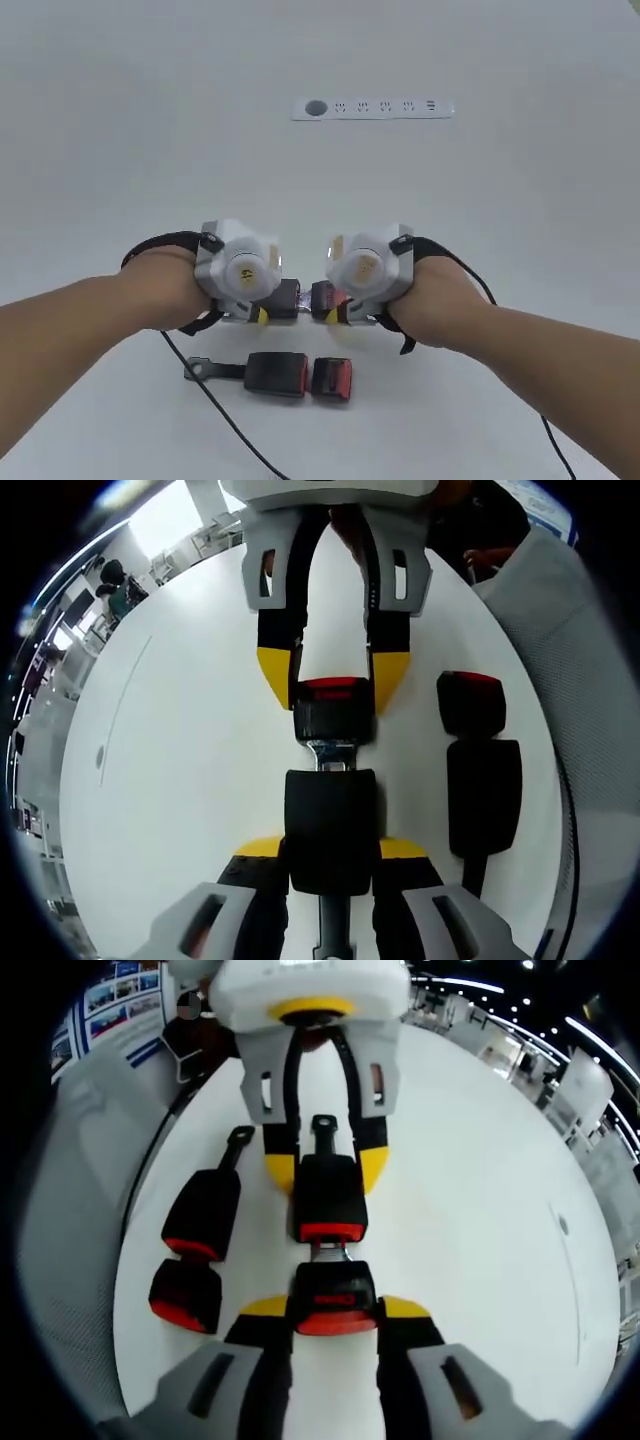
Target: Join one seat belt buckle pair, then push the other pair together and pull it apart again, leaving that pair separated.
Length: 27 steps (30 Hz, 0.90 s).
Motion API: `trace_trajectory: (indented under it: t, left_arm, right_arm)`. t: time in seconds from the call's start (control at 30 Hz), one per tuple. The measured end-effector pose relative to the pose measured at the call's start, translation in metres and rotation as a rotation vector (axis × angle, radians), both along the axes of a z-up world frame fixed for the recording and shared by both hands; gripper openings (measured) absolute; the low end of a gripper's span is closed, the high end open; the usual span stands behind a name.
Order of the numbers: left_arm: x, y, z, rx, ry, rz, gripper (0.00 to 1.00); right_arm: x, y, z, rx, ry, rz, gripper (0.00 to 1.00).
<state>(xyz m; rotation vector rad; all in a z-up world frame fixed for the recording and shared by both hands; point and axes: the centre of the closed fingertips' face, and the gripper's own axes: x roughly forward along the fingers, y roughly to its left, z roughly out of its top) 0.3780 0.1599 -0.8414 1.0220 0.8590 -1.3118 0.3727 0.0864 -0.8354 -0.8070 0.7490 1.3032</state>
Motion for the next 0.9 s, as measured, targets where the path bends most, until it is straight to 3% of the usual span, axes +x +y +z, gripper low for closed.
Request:
trace_trajectory:
  t: [0.23, 0.27, 0.33, 0.47, 0.7, 0.9]
  left_arm:
    - [0.001, 0.0, 0.0, -0.013, -0.002, 0.001, 0.32]
    - [0.001, -0.001, 0.0, -0.012, 0.0, 0.003, 0.32]
    - [0.001, -0.001, 0.0, -0.008, 0.004, 0.005, 0.32]
    - [0.001, -0.001, -0.001, -0.014, 0.007, 0.008, 0.32]
    - [0.001, -0.001, -0.001, -0.019, 0.007, 0.016, 0.32]
    - [0.001, -0.001, -0.001, -0.02, 0.007, 0.026, 0.33]
  right_arm:
    - [-0.003, -0.015, -0.001, 0.024, 0.001, -0.01, 0.31]
    - [-0.005, -0.024, -0.003, -0.002, 0.003, -0.013, 0.31]
    - [-0.006, -0.034, 0.0, 0.019, 0.007, -0.019, 0.31]
    - [-0.014, -0.061, -0.001, -0.002, 0.005, -0.008, 0.32]
    - [-0.021, -0.12, -0.002, -0.049, 0.001, -0.078, 0.32]
    - [-0.024, -0.149, -0.003, -0.082, -0.005, -0.093, 0.33]
